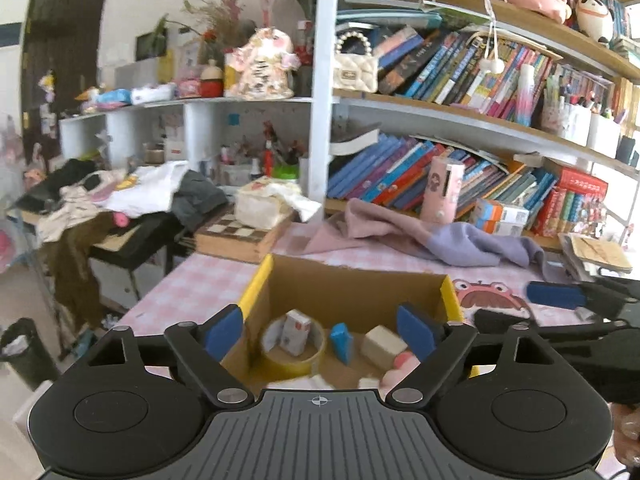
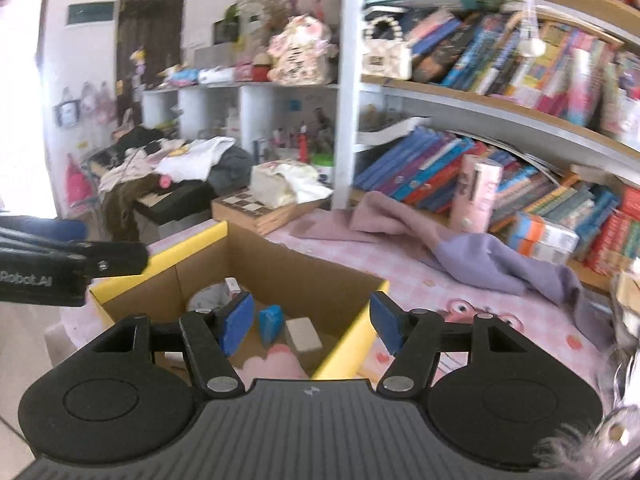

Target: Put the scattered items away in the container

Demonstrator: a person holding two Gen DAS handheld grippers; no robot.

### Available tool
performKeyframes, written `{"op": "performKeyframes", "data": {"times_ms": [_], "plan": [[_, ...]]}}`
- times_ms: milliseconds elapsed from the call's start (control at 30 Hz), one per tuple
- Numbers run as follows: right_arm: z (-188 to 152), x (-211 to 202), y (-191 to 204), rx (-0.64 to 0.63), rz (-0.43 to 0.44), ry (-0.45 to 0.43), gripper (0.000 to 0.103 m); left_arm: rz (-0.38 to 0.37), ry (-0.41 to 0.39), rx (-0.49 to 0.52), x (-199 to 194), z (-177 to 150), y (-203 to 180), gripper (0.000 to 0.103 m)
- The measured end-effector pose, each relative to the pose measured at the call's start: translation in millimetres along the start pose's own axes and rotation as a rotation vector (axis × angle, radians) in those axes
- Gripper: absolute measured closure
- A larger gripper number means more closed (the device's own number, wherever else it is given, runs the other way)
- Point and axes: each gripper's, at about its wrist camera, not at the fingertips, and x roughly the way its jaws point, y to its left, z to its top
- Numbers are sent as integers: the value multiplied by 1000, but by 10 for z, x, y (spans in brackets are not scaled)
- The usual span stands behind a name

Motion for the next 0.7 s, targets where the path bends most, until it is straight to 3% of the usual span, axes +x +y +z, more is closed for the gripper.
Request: {"op": "performKeyframes", "data": {"times_ms": [200, 400, 700], "plan": [[-246, -350, 85, 53, -118, -16, 37, 7, 40, 54, -266, -348, -70, 15], [-536, -684, 322, 63, -149, 11, 37, 22, 14, 82, -639, -671, -46, 11], [-996, -1209, 511, 111, -208, 65, 33, -62, 94, 108, -819, -984, -98, 11]]}}
